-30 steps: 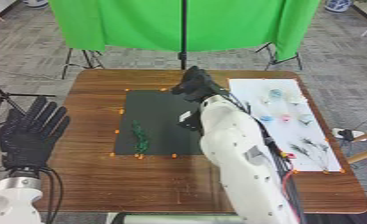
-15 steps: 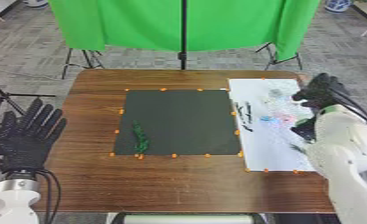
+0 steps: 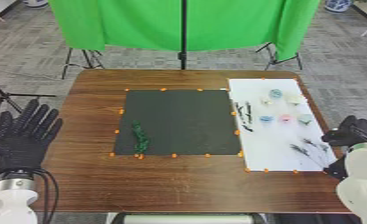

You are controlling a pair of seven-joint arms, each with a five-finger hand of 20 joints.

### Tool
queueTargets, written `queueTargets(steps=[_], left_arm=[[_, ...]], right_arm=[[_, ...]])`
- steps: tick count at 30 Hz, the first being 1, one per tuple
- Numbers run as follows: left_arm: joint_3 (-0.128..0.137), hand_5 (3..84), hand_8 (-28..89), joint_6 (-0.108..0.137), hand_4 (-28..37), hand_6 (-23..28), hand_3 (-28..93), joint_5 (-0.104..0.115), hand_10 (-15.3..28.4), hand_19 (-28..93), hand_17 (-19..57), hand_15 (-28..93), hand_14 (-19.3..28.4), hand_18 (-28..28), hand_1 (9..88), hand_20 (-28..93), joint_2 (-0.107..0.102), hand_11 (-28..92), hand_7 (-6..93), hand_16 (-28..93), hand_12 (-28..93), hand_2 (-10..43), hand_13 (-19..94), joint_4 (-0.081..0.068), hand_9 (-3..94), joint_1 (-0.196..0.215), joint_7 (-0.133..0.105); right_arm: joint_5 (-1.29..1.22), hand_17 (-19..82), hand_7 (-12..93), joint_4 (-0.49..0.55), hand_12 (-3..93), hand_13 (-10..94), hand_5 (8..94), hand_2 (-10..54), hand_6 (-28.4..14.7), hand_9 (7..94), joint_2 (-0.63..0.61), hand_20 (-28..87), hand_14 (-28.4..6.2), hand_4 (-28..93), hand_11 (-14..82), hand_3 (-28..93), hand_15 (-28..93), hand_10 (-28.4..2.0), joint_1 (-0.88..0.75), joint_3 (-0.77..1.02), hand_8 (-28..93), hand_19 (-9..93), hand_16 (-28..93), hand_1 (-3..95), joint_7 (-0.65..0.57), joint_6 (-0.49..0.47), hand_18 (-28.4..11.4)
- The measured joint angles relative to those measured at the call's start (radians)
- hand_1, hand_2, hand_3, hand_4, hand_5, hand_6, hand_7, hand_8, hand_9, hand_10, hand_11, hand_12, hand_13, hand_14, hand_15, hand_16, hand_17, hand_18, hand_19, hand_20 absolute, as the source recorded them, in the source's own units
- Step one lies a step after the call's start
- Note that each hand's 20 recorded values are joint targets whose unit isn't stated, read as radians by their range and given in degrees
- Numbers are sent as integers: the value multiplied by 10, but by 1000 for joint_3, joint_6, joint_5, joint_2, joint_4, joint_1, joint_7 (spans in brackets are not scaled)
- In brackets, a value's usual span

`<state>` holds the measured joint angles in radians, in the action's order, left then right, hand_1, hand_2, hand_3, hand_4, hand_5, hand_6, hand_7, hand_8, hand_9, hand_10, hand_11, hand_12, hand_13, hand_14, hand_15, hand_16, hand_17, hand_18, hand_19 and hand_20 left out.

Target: Arrange flowers

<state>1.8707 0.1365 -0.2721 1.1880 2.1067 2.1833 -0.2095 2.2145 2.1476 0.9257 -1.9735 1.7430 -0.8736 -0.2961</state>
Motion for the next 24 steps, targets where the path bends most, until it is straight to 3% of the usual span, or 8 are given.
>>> queueTargets(steps=[6,10,12,16,17,18,19,24], left_arm=[[-3,435,-98,14,-283,86,729,1,155,335,-61,369,162,150,243,119,0,181,142,-57,106,118,264,0,355,-7,1],[-2,436,-100,17,-283,87,729,1,158,365,-63,402,168,158,244,131,1,187,143,-53,108,122,268,1,359,-5,1],[-1,437,-100,17,-283,87,730,1,157,367,-63,406,167,158,245,131,2,188,143,-54,108,122,269,3,359,-3,1],[0,437,-100,17,-283,87,730,1,157,369,-63,407,169,159,245,132,5,189,144,-58,108,122,269,9,359,3,1],[0,437,-100,17,-283,87,730,1,157,369,-63,408,169,159,245,132,6,190,144,-58,107,122,269,9,360,4,1],[0,437,-100,17,-283,87,731,1,157,370,-63,408,169,159,245,132,7,190,144,-59,107,122,269,9,360,5,1],[0,438,-100,17,-283,87,731,1,156,370,-63,409,169,160,246,132,8,190,144,-59,107,122,269,9,360,6,1],[0,438,-101,17,-283,87,730,1,157,372,-64,412,169,160,247,132,9,191,145,-59,107,123,270,9,362,7,2]], right_arm=[[4,332,216,-74,165,514,600,-95,-83,538,26,340,-182,-283,182,751,590,-218,-9,-17,-116,915,187,425,6,65,-270],[4,335,223,-103,163,527,630,-95,-71,564,35,347,-174,-283,187,751,595,-211,-9,-33,-124,914,193,446,6,53,-269],[6,338,242,-103,169,536,665,-95,-50,598,39,351,-170,-283,205,747,607,-194,-9,-40,-128,911,204,472,9,41,-264],[31,345,279,-103,195,556,704,-95,-45,661,40,363,-161,-283,251,664,625,-174,-3,-55,13,908,236,541,19,33,-259],[42,347,297,-103,235,569,722,-95,-41,687,39,367,-158,-283,247,650,622,-167,-1,-61,27,907,275,562,22,33,-257],[55,358,330,-105,366,602,765,-95,-30,767,39,376,-144,-282,175,655,611,-144,0,-68,69,908,354,590,24,35,-253],[68,365,345,-107,424,618,783,-95,-25,800,38,380,-140,-282,163,661,616,-135,1,-76,86,910,391,602,27,40,-251],[109,390,360,-116,512,652,790,-95,-18,827,36,395,-150,-283,233,677,684,-116,-3,-102,102,926,425,605,37,95,-254]])
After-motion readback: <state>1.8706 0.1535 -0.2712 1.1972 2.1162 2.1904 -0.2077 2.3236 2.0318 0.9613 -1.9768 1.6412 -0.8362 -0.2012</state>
